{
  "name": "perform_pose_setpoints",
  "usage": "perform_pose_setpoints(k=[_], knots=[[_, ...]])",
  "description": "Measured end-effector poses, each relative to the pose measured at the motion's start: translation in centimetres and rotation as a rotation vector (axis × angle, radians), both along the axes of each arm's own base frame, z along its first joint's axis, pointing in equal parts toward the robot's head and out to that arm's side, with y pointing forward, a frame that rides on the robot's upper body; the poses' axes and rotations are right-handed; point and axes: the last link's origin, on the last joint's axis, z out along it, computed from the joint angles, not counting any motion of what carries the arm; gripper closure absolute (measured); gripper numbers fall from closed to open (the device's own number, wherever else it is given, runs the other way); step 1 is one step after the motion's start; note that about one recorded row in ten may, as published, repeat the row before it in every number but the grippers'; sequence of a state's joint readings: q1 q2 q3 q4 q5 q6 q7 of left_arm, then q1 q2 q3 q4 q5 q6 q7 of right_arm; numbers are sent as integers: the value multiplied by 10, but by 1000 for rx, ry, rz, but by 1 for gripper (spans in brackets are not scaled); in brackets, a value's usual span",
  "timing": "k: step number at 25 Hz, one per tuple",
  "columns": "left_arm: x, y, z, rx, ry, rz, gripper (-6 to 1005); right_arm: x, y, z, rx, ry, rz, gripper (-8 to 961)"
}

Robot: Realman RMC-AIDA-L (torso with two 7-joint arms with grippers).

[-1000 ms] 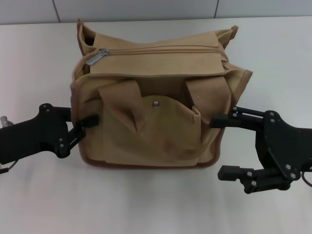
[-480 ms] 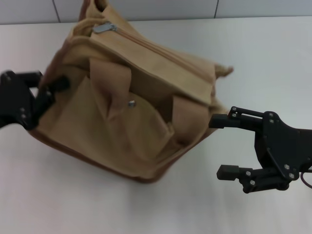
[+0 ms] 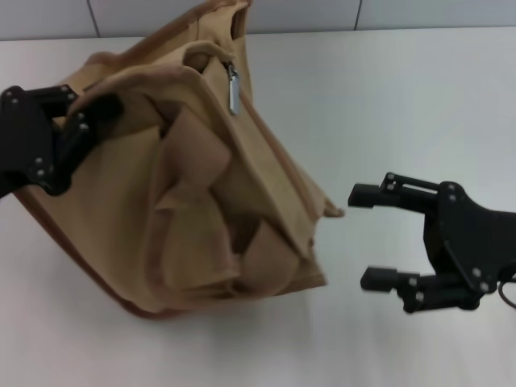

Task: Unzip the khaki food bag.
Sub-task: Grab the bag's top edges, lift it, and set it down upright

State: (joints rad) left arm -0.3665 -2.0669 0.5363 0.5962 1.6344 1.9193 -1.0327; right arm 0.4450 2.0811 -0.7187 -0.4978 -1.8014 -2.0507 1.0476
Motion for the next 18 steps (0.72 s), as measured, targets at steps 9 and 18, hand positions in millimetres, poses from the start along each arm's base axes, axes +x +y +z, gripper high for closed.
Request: perform_pose_setpoints(k=[9, 18], knots=[[15, -3, -40, -91, 38, -111, 943, 2, 10, 5, 122, 195, -178, 242], [16, -1, -43, -85, 37, -111, 943, 4, 16, -10, 101, 213, -287, 251]])
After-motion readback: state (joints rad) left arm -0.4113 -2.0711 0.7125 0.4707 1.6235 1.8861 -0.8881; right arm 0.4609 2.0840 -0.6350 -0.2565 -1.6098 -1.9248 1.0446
